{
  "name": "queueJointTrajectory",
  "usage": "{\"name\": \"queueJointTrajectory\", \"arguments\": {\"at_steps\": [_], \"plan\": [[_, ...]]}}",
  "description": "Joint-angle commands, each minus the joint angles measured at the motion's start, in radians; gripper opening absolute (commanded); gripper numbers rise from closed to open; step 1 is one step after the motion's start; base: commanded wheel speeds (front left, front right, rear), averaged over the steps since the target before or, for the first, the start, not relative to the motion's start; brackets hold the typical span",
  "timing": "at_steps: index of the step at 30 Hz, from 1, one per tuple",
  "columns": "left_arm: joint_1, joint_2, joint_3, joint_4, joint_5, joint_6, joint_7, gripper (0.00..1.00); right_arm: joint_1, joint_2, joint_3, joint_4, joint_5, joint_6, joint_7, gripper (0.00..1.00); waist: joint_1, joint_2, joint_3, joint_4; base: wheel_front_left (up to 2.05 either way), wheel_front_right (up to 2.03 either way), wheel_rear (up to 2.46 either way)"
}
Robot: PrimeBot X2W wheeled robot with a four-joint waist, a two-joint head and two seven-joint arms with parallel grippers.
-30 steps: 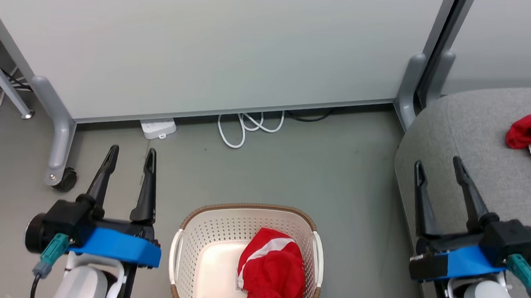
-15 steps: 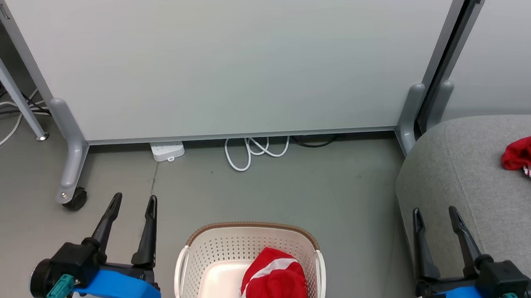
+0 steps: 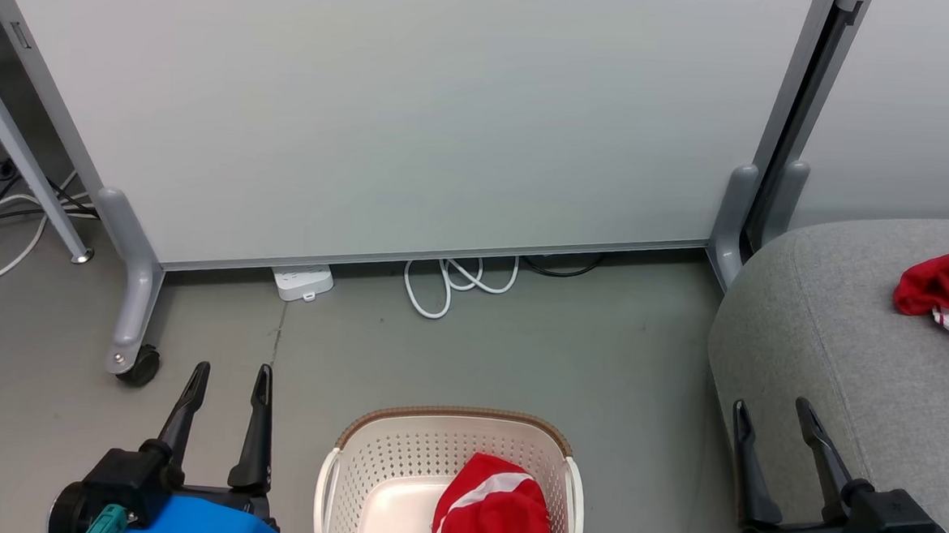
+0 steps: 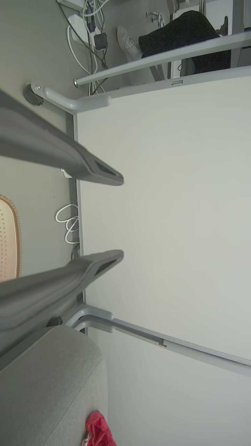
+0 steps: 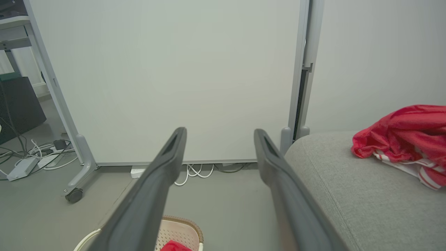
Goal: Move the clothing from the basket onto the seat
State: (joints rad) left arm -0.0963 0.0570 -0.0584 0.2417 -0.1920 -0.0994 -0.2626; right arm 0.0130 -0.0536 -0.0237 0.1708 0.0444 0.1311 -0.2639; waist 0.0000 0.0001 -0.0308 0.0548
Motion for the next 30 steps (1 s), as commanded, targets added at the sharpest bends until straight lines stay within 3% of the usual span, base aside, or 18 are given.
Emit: {"name": "queueJointTrajectory", "arguments": {"at_steps": [1, 18, 24, 30], "plan": [[0.017, 0.002, 0.01, 0.003, 0.005, -0.003, -0.003, 1.0, 0.014, 0.003, 0.001, 0.003, 0.005, -0.001, -0.001, 1.0, 0.0, -0.0001, -0.003, 0.001, 0.0, 0.0, 0.0], [-0.02, -0.004, 0.032, 0.023, 0.013, -0.02, -0.003, 1.0, -0.006, 0.004, 0.024, 0.015, 0.021, -0.001, -0.001, 1.0, 0.0, -0.0001, 0.001, -0.019, 0.0, 0.0, 0.0], [-0.103, 0.007, -0.013, 0.08, 0.02, -0.029, -0.003, 1.0, -0.042, 0.004, 0.036, 0.007, 0.007, -0.001, -0.001, 1.0, 0.0, -0.0001, 0.04, -0.046, 0.0, 0.0, 0.0], [-0.223, 0.039, -0.098, 0.15, 0.028, -0.032, -0.003, 1.0, -0.127, 0.004, 0.062, -0.012, 0.011, -0.001, -0.001, 1.0, 0.0, -0.0001, 0.151, -0.094, 0.0, 0.0, 0.0]]}}
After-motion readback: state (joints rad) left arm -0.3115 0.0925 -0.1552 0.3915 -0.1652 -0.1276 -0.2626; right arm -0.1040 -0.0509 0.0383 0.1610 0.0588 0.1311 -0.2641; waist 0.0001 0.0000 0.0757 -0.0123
